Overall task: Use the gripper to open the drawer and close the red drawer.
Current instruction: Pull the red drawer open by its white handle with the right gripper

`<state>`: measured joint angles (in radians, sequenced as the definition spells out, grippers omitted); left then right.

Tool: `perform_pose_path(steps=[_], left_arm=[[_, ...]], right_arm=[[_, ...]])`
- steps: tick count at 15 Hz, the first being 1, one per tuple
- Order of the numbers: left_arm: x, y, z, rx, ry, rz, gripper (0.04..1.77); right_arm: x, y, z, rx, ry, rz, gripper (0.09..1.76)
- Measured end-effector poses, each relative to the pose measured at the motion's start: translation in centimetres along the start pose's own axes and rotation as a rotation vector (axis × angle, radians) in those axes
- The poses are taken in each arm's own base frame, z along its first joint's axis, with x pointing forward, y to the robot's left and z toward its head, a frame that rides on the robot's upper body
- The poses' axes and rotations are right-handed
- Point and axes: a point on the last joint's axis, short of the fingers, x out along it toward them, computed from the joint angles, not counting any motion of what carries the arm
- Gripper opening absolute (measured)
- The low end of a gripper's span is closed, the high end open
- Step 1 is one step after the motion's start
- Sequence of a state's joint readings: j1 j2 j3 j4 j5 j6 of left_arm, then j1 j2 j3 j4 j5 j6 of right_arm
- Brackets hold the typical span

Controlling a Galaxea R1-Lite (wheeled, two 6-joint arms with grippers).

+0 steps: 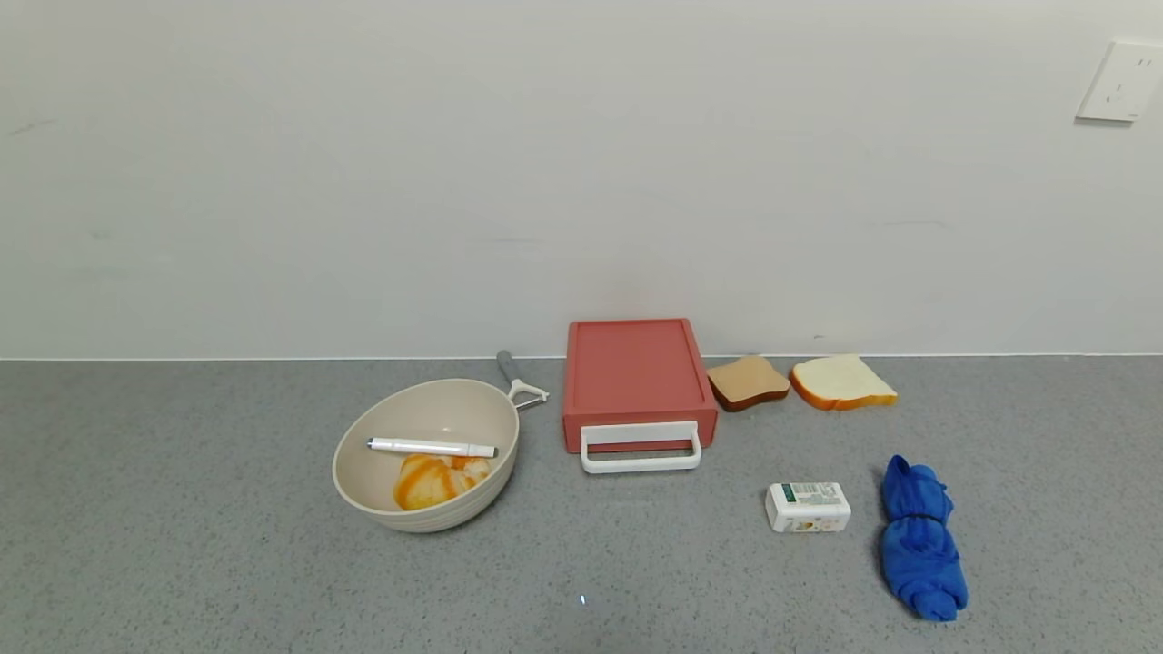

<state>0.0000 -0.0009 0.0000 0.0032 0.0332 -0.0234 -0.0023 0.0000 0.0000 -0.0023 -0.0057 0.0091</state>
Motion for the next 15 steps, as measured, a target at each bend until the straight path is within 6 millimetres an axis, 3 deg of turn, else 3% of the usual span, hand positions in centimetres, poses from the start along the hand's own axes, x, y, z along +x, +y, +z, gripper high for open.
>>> perform_pose_path(steps=[2, 4, 9, 12, 15], left_arm=[[0.0, 0.0, 0.0, 0.000, -0.001, 0.000, 1.72], [0.0, 0.0, 0.0, 0.000, 0.000, 0.000, 1.72], [0.0, 0.0, 0.0, 0.000, 0.000, 0.000, 1.72], [0.0, 0.0, 0.0, 0.000, 0.000, 0.000, 1.72], [0.0, 0.0, 0.0, 0.000, 0.000, -0.001, 1.72]], right_arm=[[-0.1, 0.0, 0.2, -0.002, 0.002, 0.000, 1.71], [-0.5, 0.0, 1.6, -0.004, -0.008, 0.006, 1.71], [-0.2, 0.0, 9.1, -0.004, -0.022, 0.025, 1.71], [2.3, 0.2, 14.2, -0.004, 0.017, 0.064, 1.71], [6.8, 0.8, 18.3, -0.006, 0.097, 0.140, 1.71]])
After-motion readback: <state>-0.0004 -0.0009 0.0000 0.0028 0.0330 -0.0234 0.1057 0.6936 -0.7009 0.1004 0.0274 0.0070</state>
